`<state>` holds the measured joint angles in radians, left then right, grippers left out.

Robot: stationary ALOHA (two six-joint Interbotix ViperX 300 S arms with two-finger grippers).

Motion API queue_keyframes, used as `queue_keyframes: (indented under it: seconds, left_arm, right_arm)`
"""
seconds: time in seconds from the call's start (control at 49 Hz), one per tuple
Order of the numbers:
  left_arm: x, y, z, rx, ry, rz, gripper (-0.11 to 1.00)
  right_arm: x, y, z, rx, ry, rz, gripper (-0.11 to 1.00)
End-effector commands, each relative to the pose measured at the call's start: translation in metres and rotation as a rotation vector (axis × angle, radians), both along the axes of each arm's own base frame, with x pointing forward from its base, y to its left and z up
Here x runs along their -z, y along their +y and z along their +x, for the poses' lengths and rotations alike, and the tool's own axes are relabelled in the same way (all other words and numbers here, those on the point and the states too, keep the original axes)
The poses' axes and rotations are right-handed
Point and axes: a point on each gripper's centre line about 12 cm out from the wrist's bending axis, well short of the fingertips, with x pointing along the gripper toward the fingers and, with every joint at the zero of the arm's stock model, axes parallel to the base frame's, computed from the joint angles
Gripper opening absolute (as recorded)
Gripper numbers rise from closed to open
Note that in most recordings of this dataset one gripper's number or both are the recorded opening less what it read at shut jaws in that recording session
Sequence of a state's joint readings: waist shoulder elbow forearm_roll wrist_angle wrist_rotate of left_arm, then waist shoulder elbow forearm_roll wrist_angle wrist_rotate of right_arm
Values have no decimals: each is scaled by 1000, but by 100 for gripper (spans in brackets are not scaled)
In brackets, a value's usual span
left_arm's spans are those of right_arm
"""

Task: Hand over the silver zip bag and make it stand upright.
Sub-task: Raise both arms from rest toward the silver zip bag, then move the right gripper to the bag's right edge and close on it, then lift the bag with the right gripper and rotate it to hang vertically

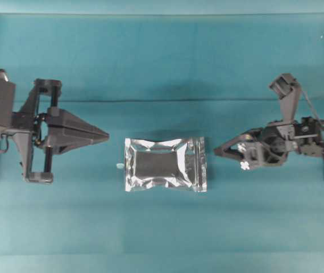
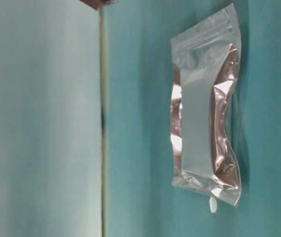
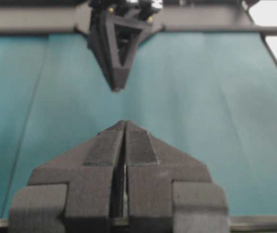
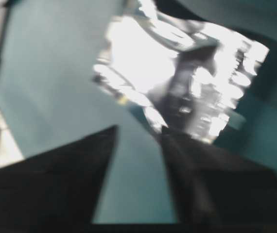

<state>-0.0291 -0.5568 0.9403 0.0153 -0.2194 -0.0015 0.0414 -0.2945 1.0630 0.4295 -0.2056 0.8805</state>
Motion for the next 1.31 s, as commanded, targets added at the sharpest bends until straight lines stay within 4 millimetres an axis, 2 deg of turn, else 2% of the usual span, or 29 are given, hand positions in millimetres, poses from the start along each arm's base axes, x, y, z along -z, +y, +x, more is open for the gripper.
queue_keyframes:
  seconds: [0.0,0.082,0.143,0.408,0.531,0.755,0.918,1.286]
  left_arm:
    - [-9,-1,2,3,-19,5,-8]
    - [-8,-1,2,3,-15,4,-8]
    - [-8,0,1,1,-14,4,-8]
    - [-7,0,2,1,-9,1,-8]
    - [-6,0,2,0,-6,0,-8]
    - [-2,0,2,0,23,-1,-8]
    - [-1,0,1,-2,38,0,-8]
    - [1,0,1,-2,45,0,-8]
  right_arm:
    - [7,-1,3,20,23,23,77]
    - [16,-1,4,21,50,19,94]
    - [22,-1,5,24,67,17,99]
    - [51,-5,11,58,114,-2,98]
    - [62,-7,22,65,121,-15,98]
    - [69,-6,51,69,102,-27,98]
    - [77,-5,61,69,109,-31,98]
    - [85,5,64,40,123,-38,94]
